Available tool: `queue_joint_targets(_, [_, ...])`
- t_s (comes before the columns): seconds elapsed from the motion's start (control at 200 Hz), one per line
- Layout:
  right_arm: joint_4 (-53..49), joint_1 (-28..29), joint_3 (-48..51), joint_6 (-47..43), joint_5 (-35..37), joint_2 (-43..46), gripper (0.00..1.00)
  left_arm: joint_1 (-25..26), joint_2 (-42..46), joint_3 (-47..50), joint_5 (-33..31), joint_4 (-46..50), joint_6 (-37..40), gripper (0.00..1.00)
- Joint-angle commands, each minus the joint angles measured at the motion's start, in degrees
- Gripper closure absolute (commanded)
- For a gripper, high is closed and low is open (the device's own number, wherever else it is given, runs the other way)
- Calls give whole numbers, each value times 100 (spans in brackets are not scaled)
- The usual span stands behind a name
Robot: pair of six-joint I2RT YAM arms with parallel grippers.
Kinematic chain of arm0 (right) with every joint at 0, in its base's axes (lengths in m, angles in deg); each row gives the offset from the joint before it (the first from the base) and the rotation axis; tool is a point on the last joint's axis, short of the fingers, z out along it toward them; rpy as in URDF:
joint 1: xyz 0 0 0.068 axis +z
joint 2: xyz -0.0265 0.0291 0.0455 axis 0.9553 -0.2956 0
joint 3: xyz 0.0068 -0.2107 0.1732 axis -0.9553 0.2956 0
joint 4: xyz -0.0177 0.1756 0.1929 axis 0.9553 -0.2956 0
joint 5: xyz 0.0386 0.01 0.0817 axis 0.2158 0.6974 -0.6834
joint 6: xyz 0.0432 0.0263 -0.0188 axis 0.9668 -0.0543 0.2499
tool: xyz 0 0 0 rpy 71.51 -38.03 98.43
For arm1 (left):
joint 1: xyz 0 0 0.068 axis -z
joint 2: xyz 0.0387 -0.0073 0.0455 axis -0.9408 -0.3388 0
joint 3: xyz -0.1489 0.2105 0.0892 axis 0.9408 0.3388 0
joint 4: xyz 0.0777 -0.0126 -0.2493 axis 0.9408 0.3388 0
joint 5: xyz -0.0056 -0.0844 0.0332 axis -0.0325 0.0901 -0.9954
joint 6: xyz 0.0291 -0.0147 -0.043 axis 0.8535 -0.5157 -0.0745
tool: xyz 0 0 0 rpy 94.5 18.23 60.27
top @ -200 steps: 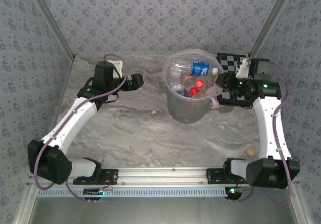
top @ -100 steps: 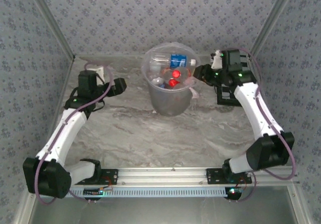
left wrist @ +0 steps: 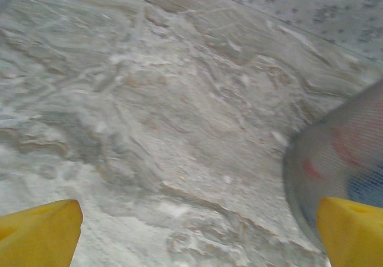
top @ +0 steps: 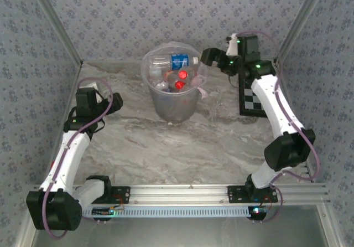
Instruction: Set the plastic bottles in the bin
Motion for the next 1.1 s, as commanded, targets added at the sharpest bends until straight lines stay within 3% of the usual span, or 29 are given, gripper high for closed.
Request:
queue_joint_targets(0.0, [-317,-392,446,-623,841,751,0,-50,76,277,-1126,-239,194,0])
queue_joint_targets(0.195, [1328,-158,2998,-2134,3568,1834,0,-81,-600,901,-3126,-1481,393,0])
queue_joint_targets(0.305, [2160,-205,4258,-2413,4336,2095,0,-195,-1228,999,-3004,-2149,575,0])
queue_joint_targets(0.385, [2770,-343,5001,-2328,4416,2093,0,-200,-1670,1032,-2576,-2664,755,0])
queue_joint_targets(0.7, [5172,-353,6797,-2541,4622,1839,0,-231,-2139,1785,-2308,-4741,1361,0])
queue_joint_targets(0.82, [6025,-495,7204,-2442,4497,1703,0,-245,-2220,2022,-1991,-5312,1514,0])
queue_joint_targets(0.945, [6843,-522,7417,-2849,4375,1295,0,-251,-2444,2125,-1792,-5651,1590,0])
queue_joint_targets(0.995, [6645,-475,7351,-2869,4302,1284,0,-251,-2556,2196,-1700,-5872,1634,0])
queue_joint_targets(1.094, [7522,-406,7655,-3265,4274,1173,0,-192,-2722,2266,-1549,-6159,1765,0])
